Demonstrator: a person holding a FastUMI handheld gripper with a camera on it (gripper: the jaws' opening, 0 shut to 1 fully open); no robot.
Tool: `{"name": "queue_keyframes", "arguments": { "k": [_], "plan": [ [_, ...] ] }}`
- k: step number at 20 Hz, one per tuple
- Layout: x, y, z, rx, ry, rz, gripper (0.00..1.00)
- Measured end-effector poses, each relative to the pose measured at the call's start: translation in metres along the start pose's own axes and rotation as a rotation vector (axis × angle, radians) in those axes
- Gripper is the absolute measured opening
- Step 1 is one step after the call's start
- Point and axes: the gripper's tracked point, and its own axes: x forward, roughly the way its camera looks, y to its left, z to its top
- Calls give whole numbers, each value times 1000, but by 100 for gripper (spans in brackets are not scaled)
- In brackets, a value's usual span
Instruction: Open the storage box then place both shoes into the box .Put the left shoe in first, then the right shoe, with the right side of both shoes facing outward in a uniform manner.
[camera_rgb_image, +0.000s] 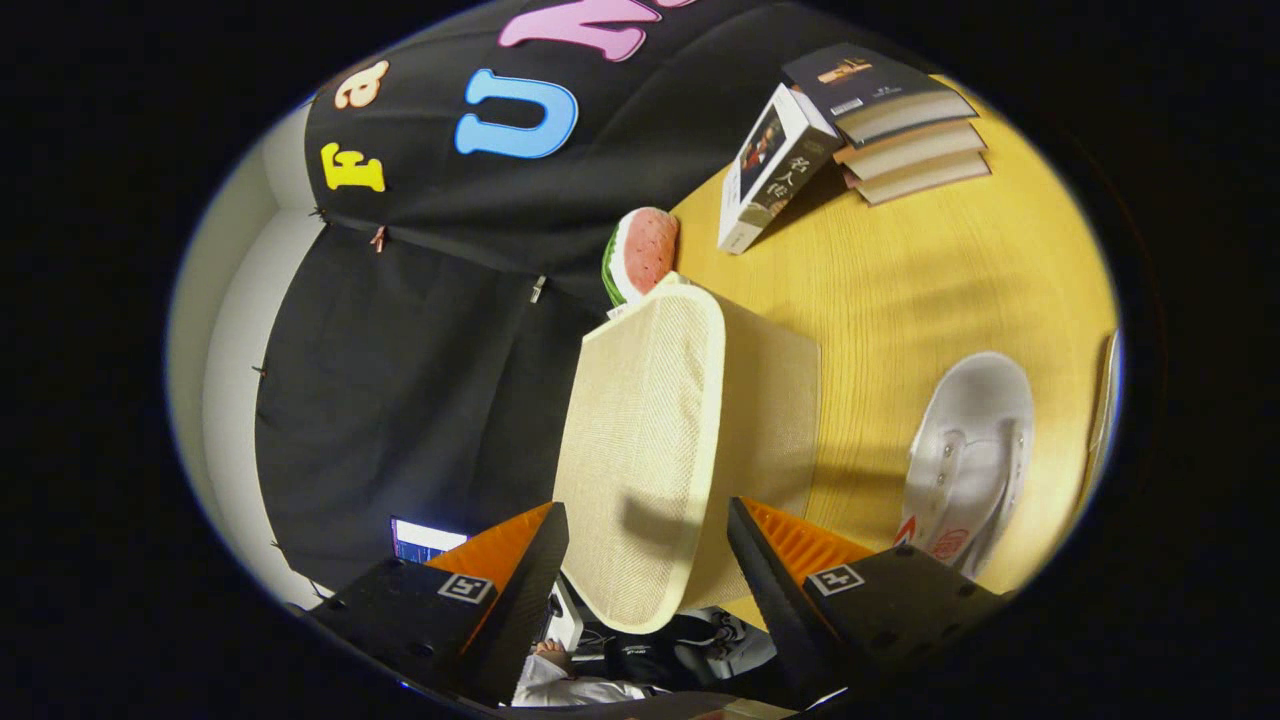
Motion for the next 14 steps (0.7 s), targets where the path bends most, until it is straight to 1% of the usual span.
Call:
{"name": "queue_keyframes", "arguments": {
  "k": [3, 6, 7, 8, 9, 10, 11, 14],
  "plan": [
    [13, 4, -8, 62, 19, 32, 95],
    [11, 3, -13, 82, 34, 47, 60],
    [10, 6, -11, 80, 27, 64, 44],
    [7, 8, -5, 72, -2, 57, 29],
    [8, 11, -1, 60, -27, 63, 17],
    [6, 19, 0, 49, -40, 79, 10],
    [2, 28, 2, 41, -46, 94, 8],
    [0, 58, 8, 0, -74, 111, 7]
  ]
}}
